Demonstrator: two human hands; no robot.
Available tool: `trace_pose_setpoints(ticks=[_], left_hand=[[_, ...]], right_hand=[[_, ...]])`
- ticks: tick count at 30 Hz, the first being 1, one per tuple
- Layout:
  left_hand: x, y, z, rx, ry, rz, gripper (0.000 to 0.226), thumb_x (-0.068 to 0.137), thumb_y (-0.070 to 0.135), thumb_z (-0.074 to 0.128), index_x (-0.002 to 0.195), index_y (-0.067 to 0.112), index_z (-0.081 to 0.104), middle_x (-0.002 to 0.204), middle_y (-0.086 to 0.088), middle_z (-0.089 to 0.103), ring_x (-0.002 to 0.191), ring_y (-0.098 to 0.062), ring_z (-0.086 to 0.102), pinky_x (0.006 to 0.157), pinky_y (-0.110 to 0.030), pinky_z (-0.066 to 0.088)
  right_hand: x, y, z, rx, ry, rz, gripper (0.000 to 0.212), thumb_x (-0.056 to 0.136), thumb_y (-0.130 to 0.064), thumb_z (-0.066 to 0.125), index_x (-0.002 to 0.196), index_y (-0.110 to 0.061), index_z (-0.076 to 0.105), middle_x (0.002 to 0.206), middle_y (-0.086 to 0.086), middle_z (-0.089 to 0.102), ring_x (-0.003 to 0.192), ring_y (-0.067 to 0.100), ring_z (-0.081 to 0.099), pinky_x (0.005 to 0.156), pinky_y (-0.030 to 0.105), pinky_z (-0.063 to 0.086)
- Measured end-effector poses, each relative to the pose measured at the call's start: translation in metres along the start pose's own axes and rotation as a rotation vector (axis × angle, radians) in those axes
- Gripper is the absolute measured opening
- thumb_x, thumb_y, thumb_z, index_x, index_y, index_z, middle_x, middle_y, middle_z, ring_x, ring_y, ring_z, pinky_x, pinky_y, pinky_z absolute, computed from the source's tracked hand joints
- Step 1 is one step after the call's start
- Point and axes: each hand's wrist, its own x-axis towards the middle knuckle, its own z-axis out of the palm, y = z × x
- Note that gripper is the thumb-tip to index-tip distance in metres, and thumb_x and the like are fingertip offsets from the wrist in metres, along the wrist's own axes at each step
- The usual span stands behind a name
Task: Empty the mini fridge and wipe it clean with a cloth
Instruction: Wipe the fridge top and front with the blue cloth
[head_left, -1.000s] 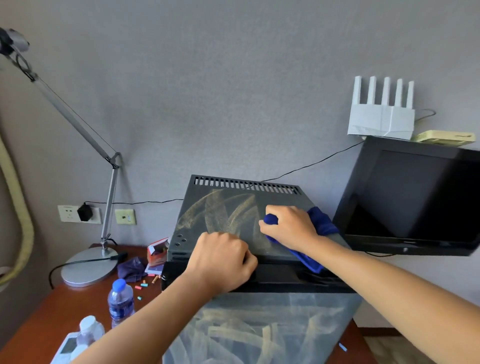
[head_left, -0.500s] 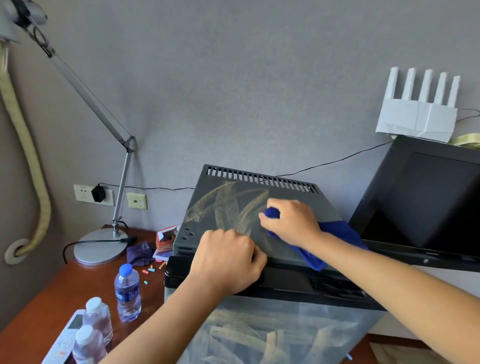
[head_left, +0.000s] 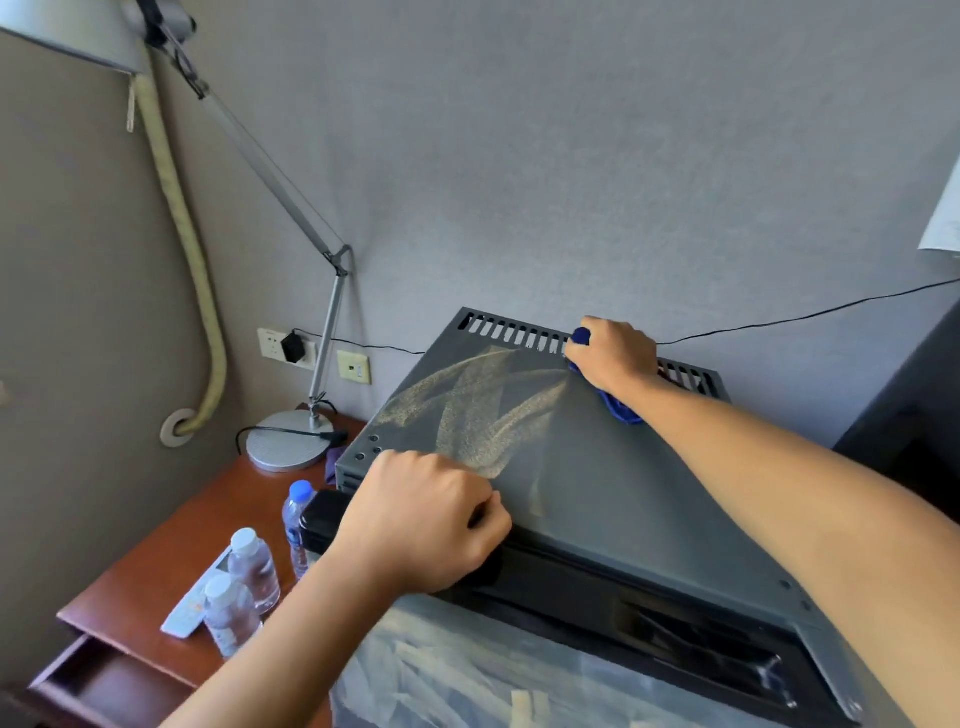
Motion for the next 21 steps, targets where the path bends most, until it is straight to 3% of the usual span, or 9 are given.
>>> trace_pose_setpoints(ticks=[7,13,17,21], left_hand=[[0.000,0.013,0.001,0.087,0.021,-0.167,0.042,0.082,0.038,0.047,0.055,0.010,0.032,0.045,-0.003,0.035,0.042,-0.031,0.032,0.045,-0.024,0.021],[-0.005,0.031,0.001,0.116,0.061,-0.316,0.037,0.081,0.038,0.045,0.054,0.015,0.034,0.049,0.002,0.040,0.045,-0.019,0.035,0.045,-0.021,0.013],[-0.009,0.028,0.001,0.087,0.091,-0.320,0.035,0.083,0.040,0.047,0.056,0.019,0.037,0.054,0.008,0.038,0.051,-0.013,0.036,0.045,-0.023,0.014],[-0.012,0.023,0.006,0.036,0.110,-0.289,0.036,0.086,0.040,0.046,0.058,0.019,0.038,0.055,0.006,0.042,0.054,-0.015,0.049,0.043,-0.026,0.025]], right_hand=[[-0.057,-0.031,-0.016,0.105,-0.042,-0.223,0.024,0.079,-0.039,0.060,0.073,-0.017,0.051,0.070,-0.003,0.060,0.069,0.028,0.057,0.057,0.032,0.039],[-0.153,-0.050,-0.042,0.146,-0.029,-0.458,0.025,0.083,-0.044,0.056,0.076,-0.024,0.043,0.081,-0.004,0.062,0.075,0.030,0.061,0.065,0.036,0.045],[-0.185,-0.044,-0.045,0.191,0.019,-0.620,0.035,0.082,-0.049,0.059,0.073,-0.025,0.036,0.067,-0.006,0.046,0.064,0.029,0.056,0.057,0.035,0.042],[-0.179,-0.042,-0.039,0.229,0.071,-0.642,0.038,0.082,-0.048,0.062,0.071,-0.028,0.032,0.062,-0.009,0.037,0.056,0.022,0.043,0.054,0.033,0.040]])
